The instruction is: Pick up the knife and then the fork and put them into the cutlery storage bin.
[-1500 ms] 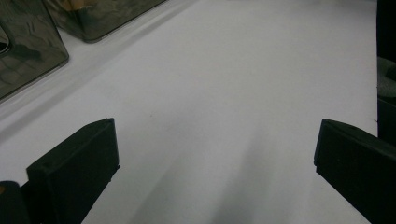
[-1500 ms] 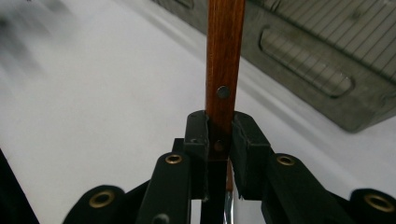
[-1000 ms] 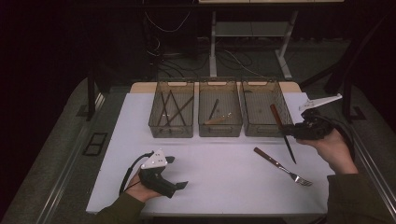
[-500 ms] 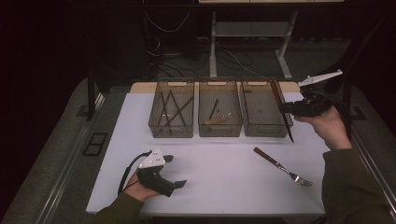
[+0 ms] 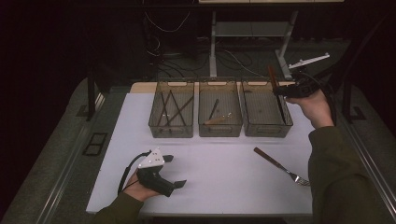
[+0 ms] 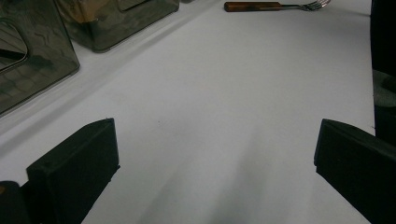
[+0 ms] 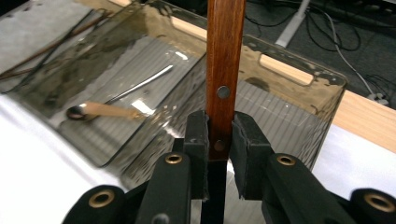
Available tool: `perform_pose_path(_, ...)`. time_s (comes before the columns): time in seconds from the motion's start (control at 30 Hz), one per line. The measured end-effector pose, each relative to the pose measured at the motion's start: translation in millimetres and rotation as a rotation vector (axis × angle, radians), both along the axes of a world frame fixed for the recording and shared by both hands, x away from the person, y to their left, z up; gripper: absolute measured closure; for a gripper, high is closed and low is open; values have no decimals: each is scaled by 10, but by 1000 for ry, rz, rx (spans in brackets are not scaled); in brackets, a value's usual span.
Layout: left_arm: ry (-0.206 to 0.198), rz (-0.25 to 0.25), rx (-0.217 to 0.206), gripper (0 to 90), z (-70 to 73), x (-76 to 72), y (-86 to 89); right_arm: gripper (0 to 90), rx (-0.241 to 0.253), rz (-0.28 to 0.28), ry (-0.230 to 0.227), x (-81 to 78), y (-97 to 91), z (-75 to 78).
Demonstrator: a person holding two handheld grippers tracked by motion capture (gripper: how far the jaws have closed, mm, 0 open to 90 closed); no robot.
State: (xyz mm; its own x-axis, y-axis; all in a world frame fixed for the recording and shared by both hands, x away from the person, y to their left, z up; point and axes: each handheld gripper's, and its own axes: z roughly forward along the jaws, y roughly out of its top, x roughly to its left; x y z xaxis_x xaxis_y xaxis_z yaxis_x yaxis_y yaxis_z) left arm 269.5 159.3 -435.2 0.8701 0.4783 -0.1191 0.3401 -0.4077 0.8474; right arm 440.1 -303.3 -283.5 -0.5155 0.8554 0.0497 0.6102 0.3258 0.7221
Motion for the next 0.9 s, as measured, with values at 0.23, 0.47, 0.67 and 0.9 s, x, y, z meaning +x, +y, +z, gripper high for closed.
perform_pose_path(0.23,1,-4,-3,0,0,3,-1,774,-31,-74,6,191,-50,-184)
perform_pose_path(0.47,2,-1,-10,0,2,-3,-5,773,-5,-126,41,278,-105,-429)
perform_pose_path(0.67,-9,-4,-1,0,0,16,-3,773,-36,-138,67,292,-92,-621)
perform_pose_path(0.9,-20,-5,2,0,-25,46,-30,773,-75,-135,101,332,-72,-761)
